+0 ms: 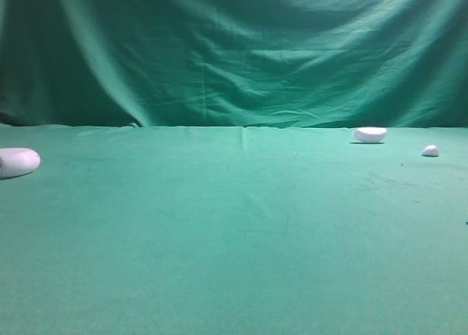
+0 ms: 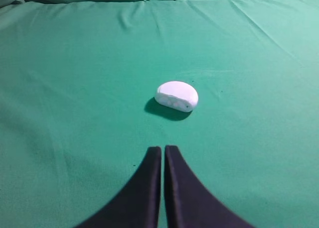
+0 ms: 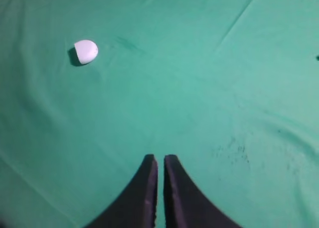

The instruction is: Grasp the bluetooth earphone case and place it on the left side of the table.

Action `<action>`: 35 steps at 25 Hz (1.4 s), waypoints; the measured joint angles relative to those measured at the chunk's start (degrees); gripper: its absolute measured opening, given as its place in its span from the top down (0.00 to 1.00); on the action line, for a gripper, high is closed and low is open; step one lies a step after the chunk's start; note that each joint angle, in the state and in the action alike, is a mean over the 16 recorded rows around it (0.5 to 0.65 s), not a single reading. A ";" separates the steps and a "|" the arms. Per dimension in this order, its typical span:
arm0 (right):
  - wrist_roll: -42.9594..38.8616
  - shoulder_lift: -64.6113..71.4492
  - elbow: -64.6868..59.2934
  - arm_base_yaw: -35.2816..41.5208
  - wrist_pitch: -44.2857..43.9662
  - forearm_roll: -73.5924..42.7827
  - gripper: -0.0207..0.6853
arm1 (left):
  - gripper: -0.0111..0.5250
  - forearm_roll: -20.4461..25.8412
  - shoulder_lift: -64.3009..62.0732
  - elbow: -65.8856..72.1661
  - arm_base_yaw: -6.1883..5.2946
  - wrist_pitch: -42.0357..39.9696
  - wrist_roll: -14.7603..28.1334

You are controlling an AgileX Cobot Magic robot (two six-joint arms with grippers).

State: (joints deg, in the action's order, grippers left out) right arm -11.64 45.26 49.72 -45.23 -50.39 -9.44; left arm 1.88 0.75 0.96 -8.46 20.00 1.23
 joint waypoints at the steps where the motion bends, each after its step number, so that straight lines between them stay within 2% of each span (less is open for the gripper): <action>1: 0.17 -1.15 -0.77 0.00 -0.38 0.00 0.97 | 0.98 0.00 0.00 0.00 0.00 0.00 0.00; 6: 1.49 -7.29 -4.58 0.47 -1.34 0.00 0.97 | 0.98 0.00 0.00 0.00 0.00 0.00 0.00; 11: 2.92 -14.94 -11.05 4.04 3.55 -0.04 0.97 | 0.98 0.00 0.00 0.00 0.00 0.00 0.00; 24: 3.82 -39.83 -39.82 27.77 27.35 0.13 0.97 | 0.98 0.00 0.00 0.00 0.00 0.00 0.00; 29: 3.82 -44.52 -47.25 34.05 31.05 0.48 0.97 | 0.98 0.00 0.00 0.00 0.00 0.00 0.00; 35: 3.82 -45.89 -50.88 36.71 30.87 0.84 0.97 | 0.98 0.00 0.00 0.00 0.00 0.00 0.00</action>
State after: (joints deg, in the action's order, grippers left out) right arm -7.82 -0.62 -1.16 -8.52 -19.51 -8.59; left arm 1.88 0.75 0.96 -8.46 20.00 1.23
